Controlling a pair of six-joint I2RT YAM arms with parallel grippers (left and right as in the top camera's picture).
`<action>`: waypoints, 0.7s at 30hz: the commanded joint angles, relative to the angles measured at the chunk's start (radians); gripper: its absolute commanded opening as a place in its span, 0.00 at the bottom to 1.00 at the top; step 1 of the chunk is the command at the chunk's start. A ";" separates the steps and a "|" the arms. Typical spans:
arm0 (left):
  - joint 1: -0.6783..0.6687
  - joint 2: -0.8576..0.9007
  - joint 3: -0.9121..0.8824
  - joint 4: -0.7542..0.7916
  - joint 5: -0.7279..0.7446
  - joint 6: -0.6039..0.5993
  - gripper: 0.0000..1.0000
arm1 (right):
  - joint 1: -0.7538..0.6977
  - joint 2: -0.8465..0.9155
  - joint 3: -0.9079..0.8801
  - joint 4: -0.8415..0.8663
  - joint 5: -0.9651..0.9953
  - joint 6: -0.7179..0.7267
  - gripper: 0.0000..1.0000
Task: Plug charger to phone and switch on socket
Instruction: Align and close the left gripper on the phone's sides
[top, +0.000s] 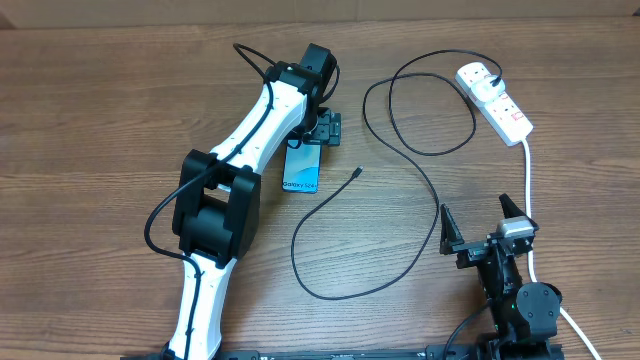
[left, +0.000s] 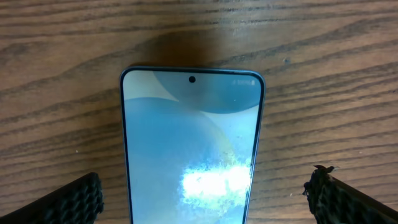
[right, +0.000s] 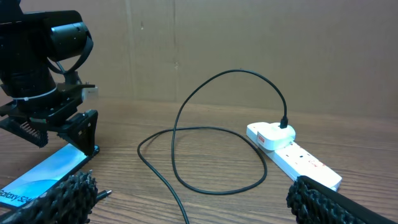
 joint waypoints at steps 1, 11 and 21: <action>0.001 0.017 0.008 0.008 -0.013 0.020 1.00 | 0.005 -0.010 -0.010 0.003 0.009 -0.004 1.00; 0.002 0.017 0.008 0.024 -0.016 0.007 1.00 | 0.005 -0.010 -0.010 0.003 0.009 -0.004 1.00; 0.002 0.017 0.008 0.025 -0.029 0.007 1.00 | 0.005 -0.010 -0.010 0.003 0.009 -0.004 1.00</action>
